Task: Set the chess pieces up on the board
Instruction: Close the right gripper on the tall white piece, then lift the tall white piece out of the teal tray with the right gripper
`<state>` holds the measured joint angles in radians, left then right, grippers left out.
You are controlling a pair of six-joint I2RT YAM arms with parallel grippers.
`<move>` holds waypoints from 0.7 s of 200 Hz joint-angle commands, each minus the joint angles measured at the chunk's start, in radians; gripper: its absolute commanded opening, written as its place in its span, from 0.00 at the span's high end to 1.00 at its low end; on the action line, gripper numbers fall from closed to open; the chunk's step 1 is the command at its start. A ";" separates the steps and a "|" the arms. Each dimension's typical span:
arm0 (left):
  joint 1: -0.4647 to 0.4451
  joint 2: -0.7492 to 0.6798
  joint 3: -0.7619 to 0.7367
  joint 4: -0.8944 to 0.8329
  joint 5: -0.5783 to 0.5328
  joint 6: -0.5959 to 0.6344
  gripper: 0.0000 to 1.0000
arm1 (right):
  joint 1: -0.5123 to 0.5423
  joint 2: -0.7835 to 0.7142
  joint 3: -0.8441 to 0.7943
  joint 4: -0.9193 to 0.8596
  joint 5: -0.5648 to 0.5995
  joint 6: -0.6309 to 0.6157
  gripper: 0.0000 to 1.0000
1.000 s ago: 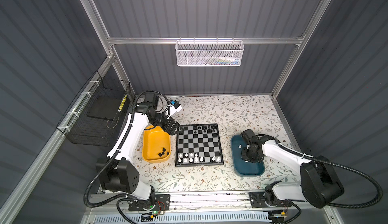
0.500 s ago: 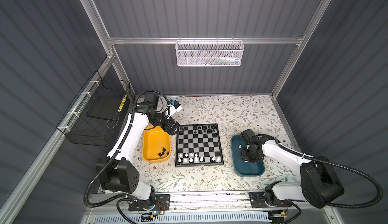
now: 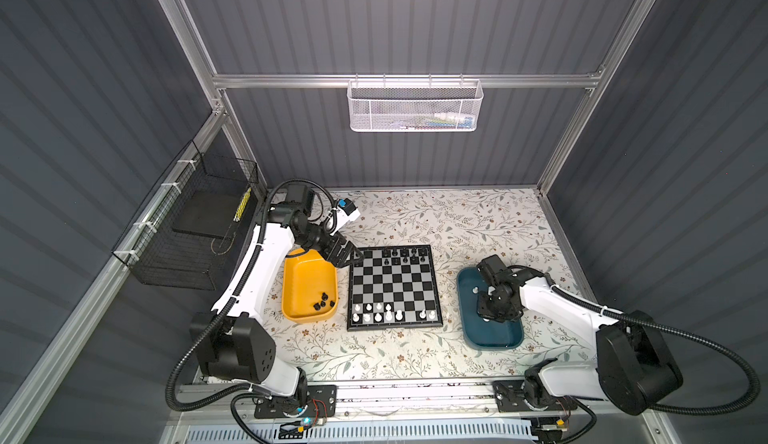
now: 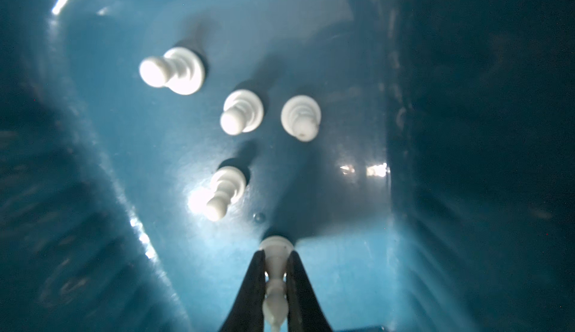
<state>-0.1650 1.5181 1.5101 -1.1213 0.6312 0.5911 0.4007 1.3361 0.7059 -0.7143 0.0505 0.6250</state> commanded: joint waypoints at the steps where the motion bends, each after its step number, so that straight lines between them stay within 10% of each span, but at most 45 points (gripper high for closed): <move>1: -0.005 -0.015 0.005 -0.007 -0.003 -0.005 0.00 | 0.000 -0.018 0.037 -0.043 -0.008 -0.015 0.85; 140: -0.005 -0.010 -0.004 -0.007 0.002 -0.002 0.01 | 0.093 -0.003 0.165 -0.147 0.021 -0.020 0.85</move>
<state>-0.1650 1.5181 1.5101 -1.1210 0.6285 0.5915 0.4728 1.3296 0.8265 -0.8009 0.0498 0.6163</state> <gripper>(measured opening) 0.995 0.151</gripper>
